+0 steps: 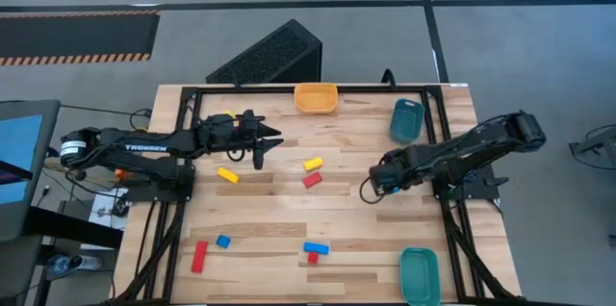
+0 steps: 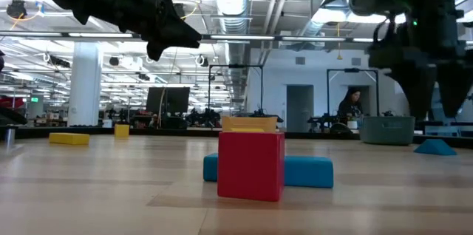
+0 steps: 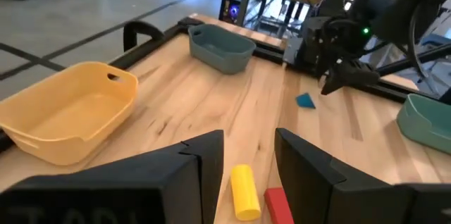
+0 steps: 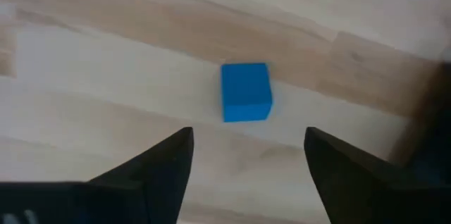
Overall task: Sort & place blocks by color
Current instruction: Put the top right blue block into the blue bin
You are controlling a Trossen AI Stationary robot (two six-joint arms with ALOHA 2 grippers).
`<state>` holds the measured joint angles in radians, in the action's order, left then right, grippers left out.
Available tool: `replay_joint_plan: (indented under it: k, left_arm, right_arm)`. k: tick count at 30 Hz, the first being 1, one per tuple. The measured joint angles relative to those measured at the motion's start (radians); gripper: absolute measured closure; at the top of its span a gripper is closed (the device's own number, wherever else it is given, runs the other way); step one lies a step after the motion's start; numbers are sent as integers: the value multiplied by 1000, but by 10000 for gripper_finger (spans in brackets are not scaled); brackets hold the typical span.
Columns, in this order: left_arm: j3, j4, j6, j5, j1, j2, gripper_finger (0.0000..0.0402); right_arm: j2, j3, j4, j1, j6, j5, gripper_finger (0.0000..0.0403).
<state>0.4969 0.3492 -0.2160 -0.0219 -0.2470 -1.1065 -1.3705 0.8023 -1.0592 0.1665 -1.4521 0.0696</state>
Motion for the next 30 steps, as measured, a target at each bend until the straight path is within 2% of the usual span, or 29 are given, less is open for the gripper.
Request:
replay_joint_plan:
  k: [8,14,19,24,30]
  left_arm:
    - [0,-1,-14,12,-26,-27,285]
    - [0,0,-15,16,-54,-26,285]
    - [0,0,-15,29,-59,-26,285]
    - [0,0,-15,58,-59,-26,285]
    - [0,6,-15,68,-63,-26,285]
  right_arm:
    - [-59,-121,214,-29,43,-18,112]
    - [-53,-183,273,-61,65,-14,122]
    - [-52,-196,292,-81,122,-21,179]
    - [-51,-195,297,-128,234,-53,286]
    - [-59,-142,277,-179,400,-90,290]
